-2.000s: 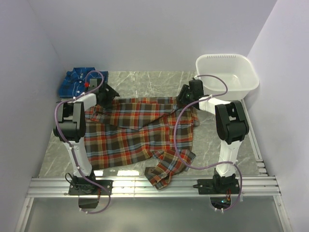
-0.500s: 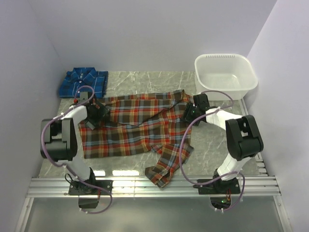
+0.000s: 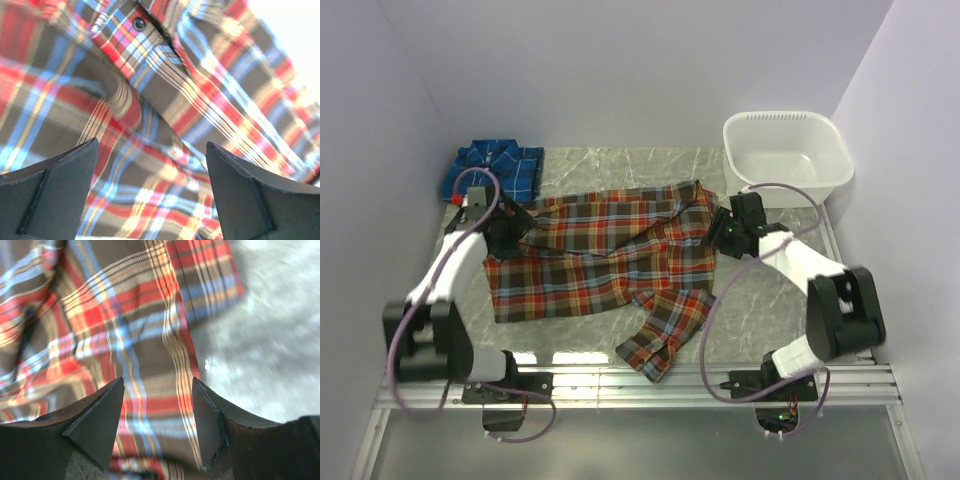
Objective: Fold and stack the long sleeve shirts
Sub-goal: Fold the shirt
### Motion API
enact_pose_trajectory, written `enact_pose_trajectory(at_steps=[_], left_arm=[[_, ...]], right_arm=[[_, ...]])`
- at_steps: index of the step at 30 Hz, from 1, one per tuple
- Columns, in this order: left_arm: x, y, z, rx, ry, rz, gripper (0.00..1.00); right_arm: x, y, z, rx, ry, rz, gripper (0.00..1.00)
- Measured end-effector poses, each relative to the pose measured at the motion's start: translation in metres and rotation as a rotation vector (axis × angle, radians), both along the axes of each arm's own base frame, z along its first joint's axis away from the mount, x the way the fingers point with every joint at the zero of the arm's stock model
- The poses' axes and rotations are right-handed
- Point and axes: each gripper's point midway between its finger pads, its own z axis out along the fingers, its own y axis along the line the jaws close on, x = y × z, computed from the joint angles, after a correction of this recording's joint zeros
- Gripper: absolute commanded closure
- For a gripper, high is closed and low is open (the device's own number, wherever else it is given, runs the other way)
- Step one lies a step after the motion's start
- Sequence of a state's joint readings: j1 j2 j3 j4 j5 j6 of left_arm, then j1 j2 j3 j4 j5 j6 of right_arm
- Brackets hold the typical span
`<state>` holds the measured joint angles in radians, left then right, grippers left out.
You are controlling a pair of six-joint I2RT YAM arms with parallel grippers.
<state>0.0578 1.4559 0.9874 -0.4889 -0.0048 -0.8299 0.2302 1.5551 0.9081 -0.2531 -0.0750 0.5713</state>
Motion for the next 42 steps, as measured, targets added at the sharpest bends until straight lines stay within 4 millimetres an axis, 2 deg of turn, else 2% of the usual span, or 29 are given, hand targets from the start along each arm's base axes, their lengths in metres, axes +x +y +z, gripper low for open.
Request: enact_pose_trajectory(at_steps=[3, 5, 7, 12, 15, 18, 23, 30, 35, 37, 40, 42], left_arm=[[-0.023, 0.003, 0.035, 0.02, -0.095, 0.025, 0.05], [-0.043, 0.004, 0.04, 0.02, -0.106, 0.048, 0.05], [-0.062, 0.004, 0.028, 0.014, -0.067, 0.07, 0.07], [-0.122, 0.006, -0.033, 0.003, 0.148, 0.142, 0.09], [-0.145, 0.01, -0.047, 0.0, 0.223, 0.198, 0.1], [-0.149, 0.016, -0.046, 0.001, 0.23, 0.26, 0.11], [-0.159, 0.025, -0.049, -0.008, 0.26, 0.379, 0.13], [-0.177, 0.032, -0.066, -0.036, 0.313, 0.517, 0.14], [-0.168, 0.038, -0.078, -0.034, 0.335, 0.535, 0.16], [-0.167, 0.038, -0.082, -0.03, 0.354, 0.529, 0.19], [-0.169, 0.038, -0.085, -0.025, 0.375, 0.517, 0.3], [-0.173, 0.038, -0.087, -0.017, 0.397, 0.507, 0.43]], right_arm=[[-0.017, -0.007, 0.022, 0.003, -0.055, -0.011, 0.29], [-0.029, -0.011, 0.027, 0.001, -0.068, -0.016, 0.28], [-0.043, -0.015, 0.025, -0.003, -0.058, -0.022, 0.28], [-0.078, -0.023, 0.01, -0.013, 0.002, -0.031, 0.28], [-0.092, -0.025, 0.006, -0.012, 0.024, -0.035, 0.2], [-0.099, -0.027, 0.007, -0.011, 0.032, -0.034, 0.14], [-0.102, -0.023, 0.009, 0.007, 0.036, -0.018, 0.14], [-0.106, -0.013, 0.001, 0.048, 0.089, 0.018, 0.14], [-0.107, -0.008, -0.002, 0.065, 0.104, 0.04, 0.15], [-0.107, -0.007, -0.003, 0.068, 0.109, 0.044, 0.15], [-0.106, -0.007, -0.003, 0.07, 0.11, 0.044, 0.16], [-0.106, -0.007, -0.003, 0.07, 0.106, 0.045, 0.17]])
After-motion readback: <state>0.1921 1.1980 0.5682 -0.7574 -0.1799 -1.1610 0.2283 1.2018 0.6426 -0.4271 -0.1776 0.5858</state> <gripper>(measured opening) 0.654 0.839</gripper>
